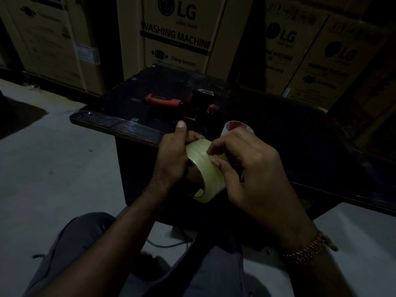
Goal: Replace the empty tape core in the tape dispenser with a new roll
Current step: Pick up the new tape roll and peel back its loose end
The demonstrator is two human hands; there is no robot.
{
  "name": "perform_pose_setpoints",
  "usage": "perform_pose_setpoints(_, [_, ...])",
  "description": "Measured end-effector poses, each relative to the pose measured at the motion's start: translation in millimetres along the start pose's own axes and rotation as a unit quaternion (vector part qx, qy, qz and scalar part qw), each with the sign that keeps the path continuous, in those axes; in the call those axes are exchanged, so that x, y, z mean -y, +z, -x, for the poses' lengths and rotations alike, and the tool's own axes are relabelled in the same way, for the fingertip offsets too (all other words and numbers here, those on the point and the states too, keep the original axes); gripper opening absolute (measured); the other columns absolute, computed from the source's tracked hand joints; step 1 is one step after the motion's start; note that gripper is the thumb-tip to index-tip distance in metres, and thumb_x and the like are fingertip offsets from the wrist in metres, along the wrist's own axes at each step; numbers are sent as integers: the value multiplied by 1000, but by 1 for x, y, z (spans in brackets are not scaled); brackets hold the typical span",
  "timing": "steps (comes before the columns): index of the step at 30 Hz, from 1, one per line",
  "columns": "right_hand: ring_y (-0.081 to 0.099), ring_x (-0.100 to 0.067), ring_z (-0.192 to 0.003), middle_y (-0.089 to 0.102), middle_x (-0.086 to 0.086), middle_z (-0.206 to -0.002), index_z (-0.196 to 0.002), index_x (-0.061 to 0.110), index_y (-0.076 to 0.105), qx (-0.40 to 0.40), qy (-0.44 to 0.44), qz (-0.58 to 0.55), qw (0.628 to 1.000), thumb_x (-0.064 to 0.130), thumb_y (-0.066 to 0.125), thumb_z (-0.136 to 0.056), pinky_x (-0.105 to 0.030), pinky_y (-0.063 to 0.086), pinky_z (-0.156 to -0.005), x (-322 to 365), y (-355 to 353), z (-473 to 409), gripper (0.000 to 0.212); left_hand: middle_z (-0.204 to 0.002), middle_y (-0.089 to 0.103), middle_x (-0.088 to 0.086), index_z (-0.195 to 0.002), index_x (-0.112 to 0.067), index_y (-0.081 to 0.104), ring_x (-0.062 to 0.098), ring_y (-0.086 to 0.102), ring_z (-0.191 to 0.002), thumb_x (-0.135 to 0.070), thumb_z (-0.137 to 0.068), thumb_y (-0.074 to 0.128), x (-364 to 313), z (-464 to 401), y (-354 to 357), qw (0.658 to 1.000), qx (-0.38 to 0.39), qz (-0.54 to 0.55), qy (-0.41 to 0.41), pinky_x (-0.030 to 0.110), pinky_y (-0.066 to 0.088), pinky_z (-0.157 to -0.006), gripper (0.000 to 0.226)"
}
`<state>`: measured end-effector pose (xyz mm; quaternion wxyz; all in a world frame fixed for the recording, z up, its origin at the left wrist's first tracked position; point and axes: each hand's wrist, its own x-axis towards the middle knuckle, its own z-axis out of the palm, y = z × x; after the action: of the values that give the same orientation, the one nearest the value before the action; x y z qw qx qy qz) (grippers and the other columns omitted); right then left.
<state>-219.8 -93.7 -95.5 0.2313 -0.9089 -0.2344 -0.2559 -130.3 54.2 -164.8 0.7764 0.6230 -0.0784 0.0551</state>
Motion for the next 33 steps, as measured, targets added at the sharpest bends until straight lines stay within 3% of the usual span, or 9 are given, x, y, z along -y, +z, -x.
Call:
perform_pose_setpoints(2, [64, -9, -95, 68, -1, -106, -105, 8, 76, -9, -5, 7, 1000, 4, 76, -91, -13, 51, -84, 0, 2, 0, 15, -63, 75, -2, -69, -18, 76, 7, 69, -64, -35, -117, 26, -4, 0, 0, 1000, -1, -14, -2, 22, 53, -67, 72])
perform_pose_setpoints(6, [61, -8, -92, 67, -2, -103, -102, 7, 77, -28, -4, 21, 999, 5, 72, -93, -12, 50, -79, -1, 7, -2, 11, -61, 74, -1, -70, -15, 75, 8, 69, -61, -35, -116, 26, -3, -2, -1, 1000, -1, -5, -20, 20, 54, -62, 70])
perform_pose_setpoints(9, [52, -4, -91, 60, 0, -103, -101, 8, 71, -36, -4, 24, 999, 10, 61, -95, -12, 44, -77, -1, 13, -5, 12, -63, 74, 0, -68, -17, 77, 11, 69, -65, -36, -116, 27, 0, -4, 1, 1000, 6, 8, -23, 27, 54, -69, 72])
perform_pose_setpoints(14, [51, -3, -94, 52, 2, -111, -105, 9, 66, -57, -1, 17, 998, 17, 51, -101, -20, 54, -73, -2, 27, -4, 18, -56, 66, -4, -51, -25, 73, 15, 60, -62, -46, -113, 28, 4, -5, 3, 988, 68, 103, -88, 36, 45, -78, 80])
perform_pose_setpoints(19, [48, 10, -90, 44, 9, -109, -104, 8, 65, -84, 13, -27, 996, 15, 48, -103, -3, 42, -75, -4, 36, -3, 19, -53, 64, -1, -50, -20, 68, 11, 63, -51, -47, -113, 28, 7, -1, 4, 975, 64, 164, -139, 30, 49, -63, 80])
perform_pose_setpoints(23, [49, 17, -98, 50, 6, -109, -102, 4, 66, -75, 22, -49, 996, -5, 57, -100, -1, 40, -83, -4, 35, -4, 14, -53, 64, 2, -67, -9, 58, 11, 63, -47, -46, -113, 31, 7, 0, 5, 969, 44, 169, -173, 21, 52, -49, 65])
perform_pose_setpoints(27, [60, -2, -98, 62, 7, -105, -102, 15, 68, 12, 49, -86, 995, 3, 64, -98, -8, 44, -82, -5, 18, -9, 13, -57, 67, 4, -61, -11, 69, 13, 66, -52, -48, -113, 31, 10, -2, -1, 971, 35, 140, -192, 24, 53, -53, 74])
perform_pose_setpoints(33, [65, -3, -101, 69, 8, -106, -110, 19, 74, 75, 79, -92, 990, 11, 71, -95, -9, 49, -85, -11, 14, -14, 18, -85, 78, 17, -95, -1, 73, 25, 77, -79, -52, -111, 36, 12, 5, -2, 961, 20, 111, -251, 36, 58, -78, 66])
